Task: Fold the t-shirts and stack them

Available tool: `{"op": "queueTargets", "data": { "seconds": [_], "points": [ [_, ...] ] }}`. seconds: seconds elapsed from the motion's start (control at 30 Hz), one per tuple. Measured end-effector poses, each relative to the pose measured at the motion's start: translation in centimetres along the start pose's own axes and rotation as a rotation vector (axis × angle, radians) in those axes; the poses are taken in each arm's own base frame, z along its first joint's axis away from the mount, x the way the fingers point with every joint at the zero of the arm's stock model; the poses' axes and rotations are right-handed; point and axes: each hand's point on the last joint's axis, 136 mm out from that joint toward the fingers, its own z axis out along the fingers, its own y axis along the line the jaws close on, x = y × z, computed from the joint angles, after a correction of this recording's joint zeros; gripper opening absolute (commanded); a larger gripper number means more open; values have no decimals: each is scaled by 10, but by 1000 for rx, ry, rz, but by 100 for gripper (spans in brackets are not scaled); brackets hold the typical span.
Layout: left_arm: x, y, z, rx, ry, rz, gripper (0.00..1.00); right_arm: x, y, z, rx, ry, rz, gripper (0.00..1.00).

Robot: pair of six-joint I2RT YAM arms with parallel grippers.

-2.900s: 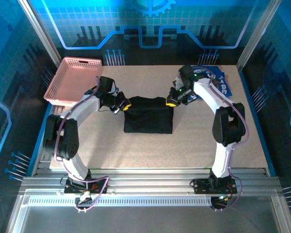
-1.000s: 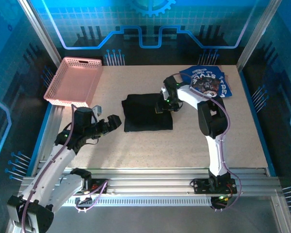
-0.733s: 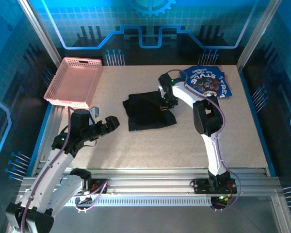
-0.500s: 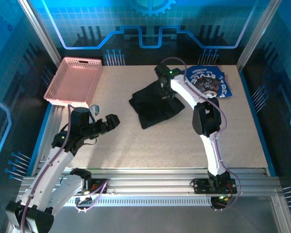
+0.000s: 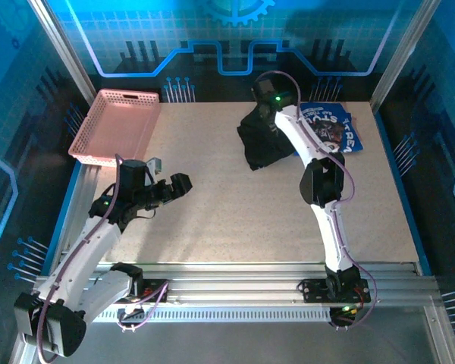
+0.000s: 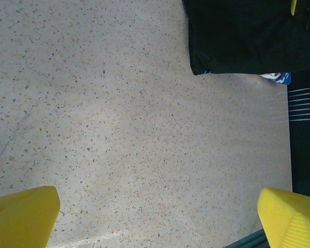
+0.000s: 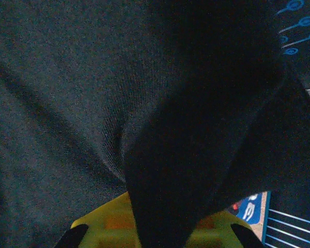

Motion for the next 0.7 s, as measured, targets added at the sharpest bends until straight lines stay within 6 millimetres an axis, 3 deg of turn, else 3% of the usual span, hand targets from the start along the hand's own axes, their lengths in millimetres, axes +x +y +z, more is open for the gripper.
{"op": "queueTargets", "data": {
  "seconds": [0.37,0.7],
  "points": [
    [-2,3,-4,-21,-23,2,99,10,-94,39,71,2,181,0],
    [3,14,-10,-88,-7,-15,99,32,-129,76,-36,17,320,2]
  ]
}}
